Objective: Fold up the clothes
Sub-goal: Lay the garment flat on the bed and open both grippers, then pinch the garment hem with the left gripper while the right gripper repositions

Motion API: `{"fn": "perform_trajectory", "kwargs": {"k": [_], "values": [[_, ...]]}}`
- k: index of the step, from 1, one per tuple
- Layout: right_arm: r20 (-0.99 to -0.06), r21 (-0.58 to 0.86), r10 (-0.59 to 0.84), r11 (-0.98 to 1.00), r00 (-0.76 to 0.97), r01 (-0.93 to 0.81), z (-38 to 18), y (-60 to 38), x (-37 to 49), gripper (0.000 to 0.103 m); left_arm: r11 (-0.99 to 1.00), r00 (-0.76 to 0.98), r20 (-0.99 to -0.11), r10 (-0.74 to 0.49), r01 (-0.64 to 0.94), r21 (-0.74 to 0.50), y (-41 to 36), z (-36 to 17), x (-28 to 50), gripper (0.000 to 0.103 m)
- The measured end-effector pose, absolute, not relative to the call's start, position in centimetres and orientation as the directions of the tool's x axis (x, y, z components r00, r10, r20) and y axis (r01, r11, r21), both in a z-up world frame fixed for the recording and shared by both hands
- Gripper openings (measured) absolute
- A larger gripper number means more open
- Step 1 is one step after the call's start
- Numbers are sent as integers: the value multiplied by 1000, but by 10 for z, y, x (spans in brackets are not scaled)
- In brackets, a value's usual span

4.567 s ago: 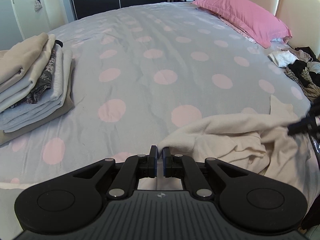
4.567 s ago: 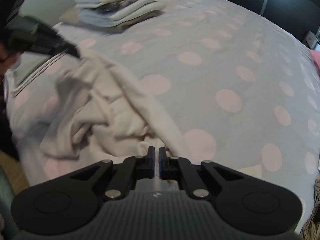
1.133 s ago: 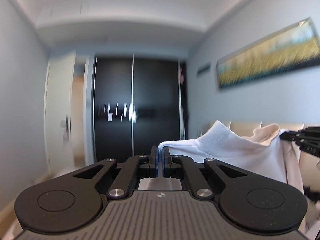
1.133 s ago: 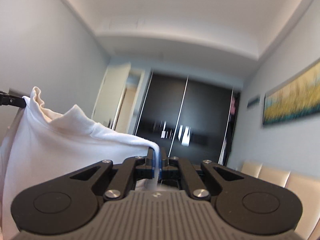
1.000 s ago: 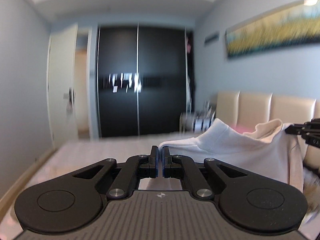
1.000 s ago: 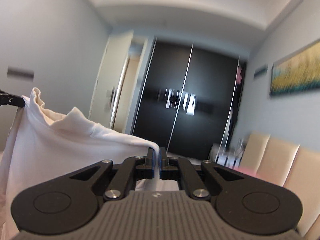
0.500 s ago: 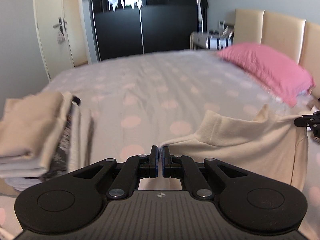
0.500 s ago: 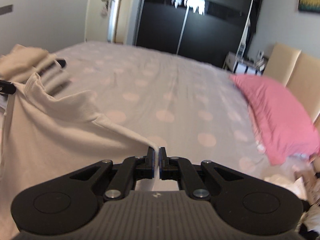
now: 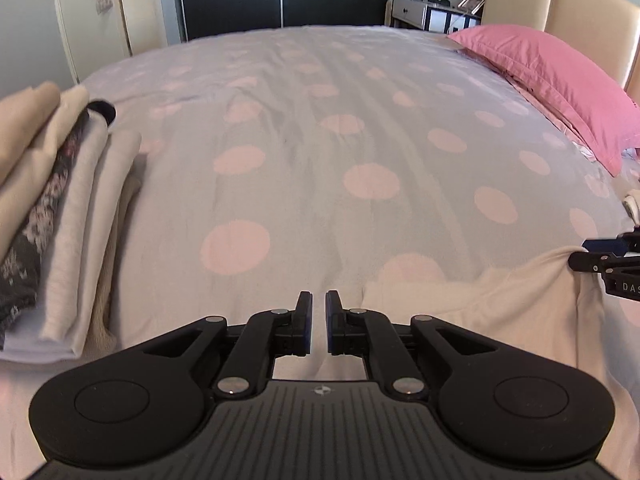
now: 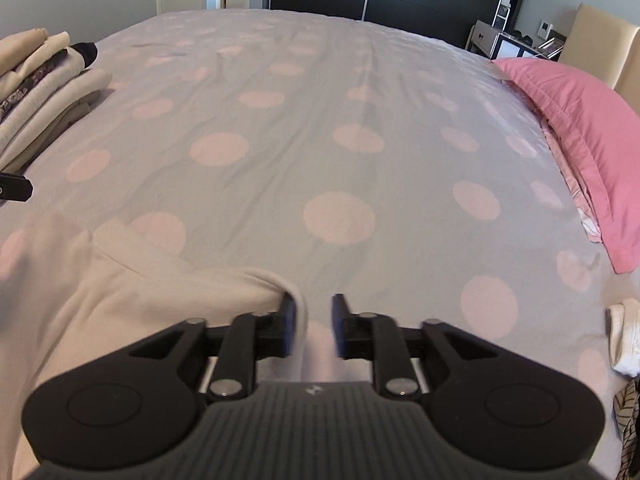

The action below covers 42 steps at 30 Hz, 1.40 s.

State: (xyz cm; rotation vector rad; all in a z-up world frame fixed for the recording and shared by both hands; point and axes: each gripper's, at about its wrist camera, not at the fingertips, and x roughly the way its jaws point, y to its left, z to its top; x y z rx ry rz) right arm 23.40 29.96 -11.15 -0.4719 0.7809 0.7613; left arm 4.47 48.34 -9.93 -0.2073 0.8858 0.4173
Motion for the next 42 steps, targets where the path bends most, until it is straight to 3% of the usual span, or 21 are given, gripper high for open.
{"fn": "perform_trajectory", "kwargs": {"k": [12, 16, 18, 19, 26, 33, 34, 37, 38, 39, 40, 42], "values": [[-808, -7, 461, 616, 367, -788, -68, 228, 151, 37, 908, 458, -859, 230, -418, 20, 454, -71, -60, 15], [-829, 41, 483, 554, 281, -831, -73, 201, 90, 39, 909, 428, -880, 206, -416, 11, 429, -75, -104, 23], [-843, 40, 472, 531, 256, -846, -81, 189, 59, 52, 909, 406, -893, 192, -417, 6, 418, -81, -125, 27], [-851, 37, 463, 521, 246, -853, -86, 184, 44, 53, 907, 394, -899, 189, -422, 5, 413, -85, -134, 27], [-888, 97, 434, 497, 150, -862, -123, 153, -33, 53, 838, 297, -926, 233, -544, 36, 396, -119, -189, 27], [-913, 136, 399, 498, 87, -856, -151, 150, -58, 53, 786, 220, -949, 226, -616, 45, 394, -150, -214, 27], [-915, 128, 393, 498, 91, -858, -153, 150, -59, 52, 789, 223, -947, 231, -613, 48, 393, -151, -216, 27], [-919, 103, 378, 507, 114, -856, -154, 150, -58, 36, 797, 228, -943, 241, -601, 58, 390, -152, -217, 27], [-919, 93, 375, 509, 123, -856, -154, 150, -58, 17, 799, 230, -942, 243, -599, 60, 389, -152, -217, 26], [-919, 90, 374, 509, 126, -856, -152, 149, -58, 9, 798, 235, -941, 243, -600, 56, 388, -152, -219, 22], [-917, 93, 377, 515, 128, -852, -151, 148, -58, 9, 798, 241, -940, 242, -600, 52, 389, -151, -221, 14], [-912, 105, 390, 524, 129, -845, -145, 143, -56, 9, 800, 249, -939, 236, -599, 43, 388, -150, -222, 8]]}}
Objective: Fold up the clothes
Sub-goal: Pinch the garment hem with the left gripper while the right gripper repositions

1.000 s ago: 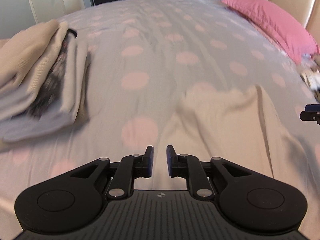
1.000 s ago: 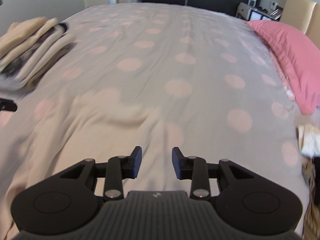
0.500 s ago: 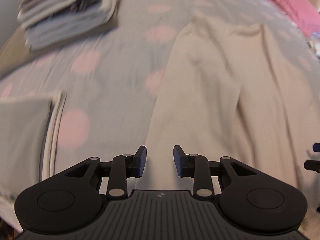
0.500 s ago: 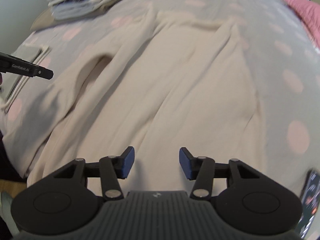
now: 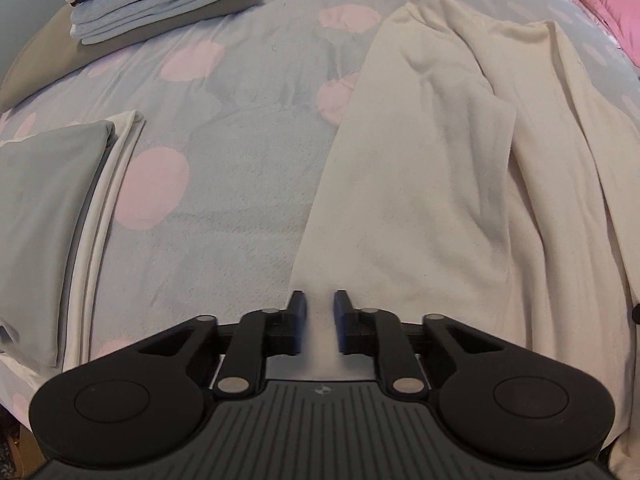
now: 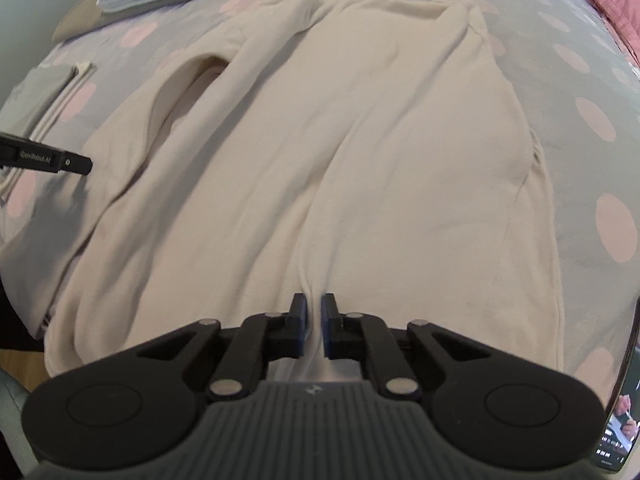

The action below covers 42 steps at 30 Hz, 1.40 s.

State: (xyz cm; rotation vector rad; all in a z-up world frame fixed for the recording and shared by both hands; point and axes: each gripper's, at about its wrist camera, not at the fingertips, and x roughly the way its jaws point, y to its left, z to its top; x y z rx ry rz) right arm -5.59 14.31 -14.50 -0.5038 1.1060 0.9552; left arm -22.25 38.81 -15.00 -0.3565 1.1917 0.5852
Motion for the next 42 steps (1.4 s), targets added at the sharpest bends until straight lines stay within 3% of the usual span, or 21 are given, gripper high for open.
{"fn": "perform_trajectory", "kwargs": {"k": [1, 13, 18, 23, 33, 37, 40, 42], "values": [[-908, 109, 398, 530, 133, -841, -142, 141, -55, 8, 800, 252, -939, 233, -598, 38, 389, -150, -223, 4], [-891, 87, 380, 682, 250, -726, -93, 89, 12, 8, 804, 229, -953, 197, -595, 23, 393, -152, -216, 3], [-878, -11, 310, 750, 365, -662, -67, 66, 66, 7, 809, 228, -959, 170, -588, 4, 397, -152, -214, 11], [-843, -81, 231, 839, 486, -539, -46, 30, 124, 7, 814, 224, -961, 161, -581, 1, 397, -155, -212, 13], [-783, -142, 51, 956, 621, -258, -46, -10, 242, 7, 808, 223, -964, 145, -588, -15, 403, -159, -207, 14], [-780, -175, 6, 958, 625, -227, -53, -6, 275, 7, 805, 221, -965, 142, -593, -18, 405, -161, -206, 14], [-807, -177, -11, 958, 590, -225, -72, 1, 287, 7, 807, 225, -964, 143, -590, -18, 405, -163, -204, 7], [-800, -179, -6, 957, 600, -229, -83, 5, 283, 16, 809, 227, -963, 148, -587, -14, 404, -163, -203, 5]]}}
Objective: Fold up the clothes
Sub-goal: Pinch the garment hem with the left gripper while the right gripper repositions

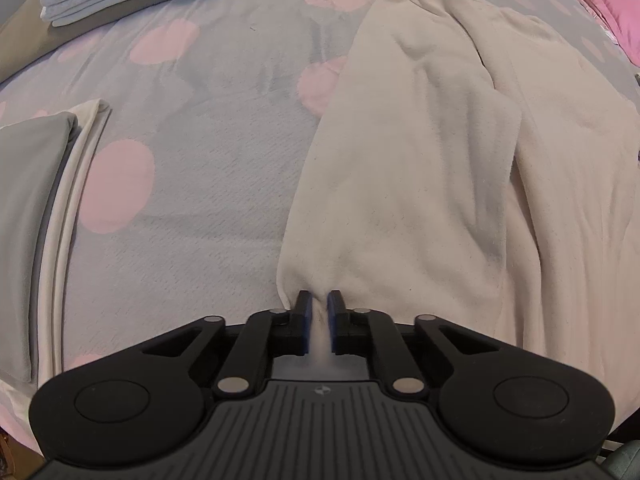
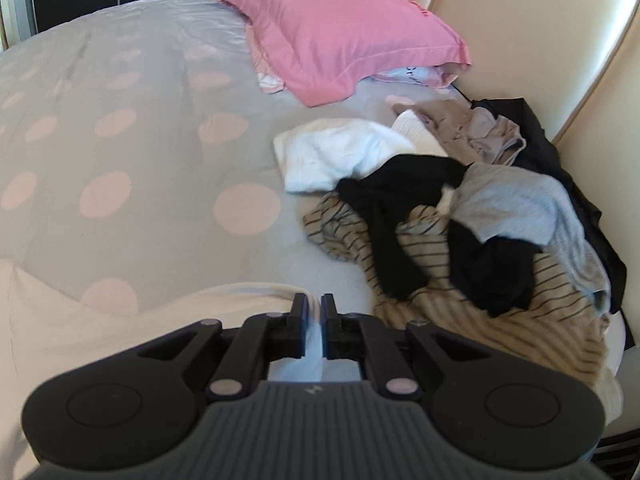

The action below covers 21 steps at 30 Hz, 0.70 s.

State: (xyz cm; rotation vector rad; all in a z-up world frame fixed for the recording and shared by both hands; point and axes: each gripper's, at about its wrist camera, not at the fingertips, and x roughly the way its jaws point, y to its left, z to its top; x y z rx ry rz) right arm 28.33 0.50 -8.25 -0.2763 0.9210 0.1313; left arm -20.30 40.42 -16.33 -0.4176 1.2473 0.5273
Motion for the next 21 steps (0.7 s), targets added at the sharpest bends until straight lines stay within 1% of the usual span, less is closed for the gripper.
{"fn": "perform_trajectory", "kwargs": {"k": [1, 2, 3, 7, 10, 13, 18, 19, 20, 21], "values": [[-794, -176, 0, 957, 608, -231, -86, 7, 279, 19, 810, 227, -962, 152, -586, -11, 403, -163, -203, 4], [-791, -164, 14, 958, 612, -234, -89, 8, 274, 29, 811, 228, -961, 156, -585, -7, 403, -163, -203, 3], [-792, -140, 39, 960, 610, -244, -90, 8, 268, 37, 812, 228, -961, 159, -583, -4, 402, -163, -202, 3], [-808, -59, 134, 950, 574, -305, -83, 14, 239, 37, 811, 243, -955, 168, -586, -6, 400, -159, -205, 1], [-795, -2, 211, 937, 569, -350, -69, 19, 216, 41, 804, 269, -947, 173, -594, -22, 399, -150, -210, 1], [-789, 47, 272, 921, 551, -387, -59, 22, 196, 41, 792, 327, -927, 181, -608, -60, 401, -132, -216, 1], [-775, 54, 297, 911, 558, -410, -51, 20, 174, 42, 760, 438, -866, 243, -641, -111, 409, -90, -225, 1], [-767, 49, 295, 913, 570, -406, -50, 18, 172, 43, 747, 458, -850, 259, -653, -124, 412, -81, -228, 1], [-759, 47, 296, 913, 580, -404, -48, 16, 170, 50, 733, 476, -836, 273, -665, -140, 417, -71, -231, 1], [-753, 49, 297, 915, 587, -400, -47, 14, 169, 53, 718, 490, -822, 289, -679, -153, 424, -62, -234, 1]]}}
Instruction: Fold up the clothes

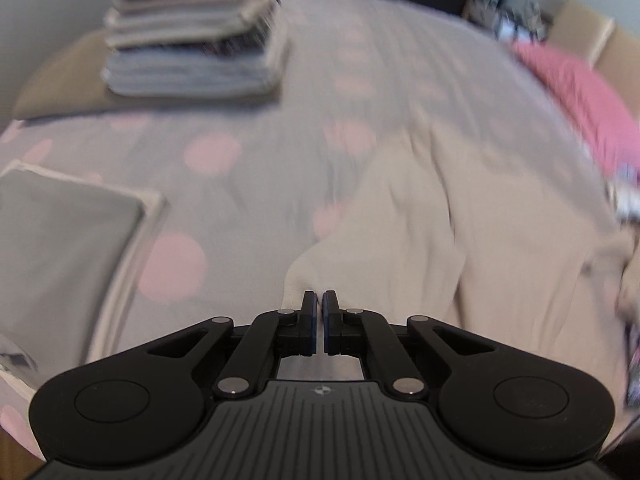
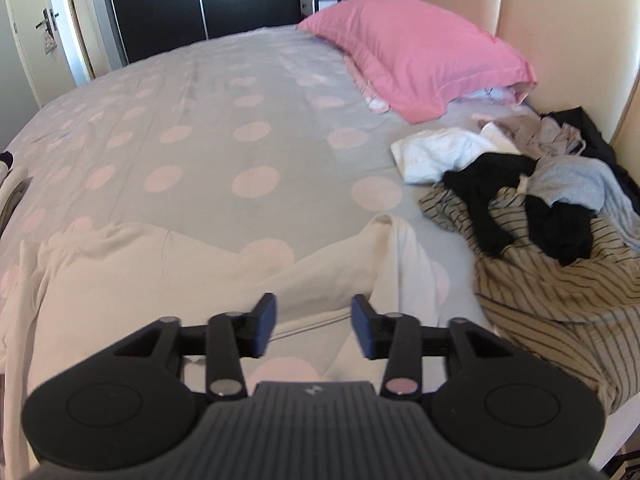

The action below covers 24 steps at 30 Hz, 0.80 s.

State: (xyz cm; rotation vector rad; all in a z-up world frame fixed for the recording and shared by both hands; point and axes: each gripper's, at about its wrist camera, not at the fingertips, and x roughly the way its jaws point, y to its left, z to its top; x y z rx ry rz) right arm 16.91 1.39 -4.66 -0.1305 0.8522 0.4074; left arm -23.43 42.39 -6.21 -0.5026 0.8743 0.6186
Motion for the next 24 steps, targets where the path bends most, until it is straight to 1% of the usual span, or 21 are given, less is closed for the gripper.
{"fn": "perform_trajectory", "kwargs": {"k": [2, 6, 10, 13, 17, 19, 21, 24], "values": [[-750, 59, 292, 924, 594, -379, -46, 10, 171, 53, 687, 514, -795, 324, -705, -176, 439, -44, -240, 1], [-751, 71, 284, 932, 596, -355, -48, 8, 178, 53, 636, 508, -759, 407, -754, -164, 474, -9, -247, 1], [-764, 74, 292, 925, 575, -372, -53, 13, 182, 52, 591, 434, -745, 506, -804, -68, 511, 9, -249, 1], [-773, 73, 295, 921, 562, -383, -57, 18, 184, 52, 526, 365, -756, 544, -850, -32, 545, 1, -251, 1], [-781, 66, 291, 919, 553, -390, -60, 24, 186, 52, 461, 250, -809, 532, -887, 29, 581, -28, -246, 1], [-785, 59, 288, 916, 549, -397, -62, 27, 188, 52, 471, 218, -835, 505, -880, 55, 590, -45, -241, 1], [-789, 55, 291, 911, 541, -410, -66, 31, 190, 52, 513, 224, -847, 482, -856, 66, 590, -55, -236, 3], [-794, 58, 314, 891, 521, -449, -75, 39, 192, 51, 559, 228, -841, 491, -823, 104, 581, -61, -225, 13]]}}
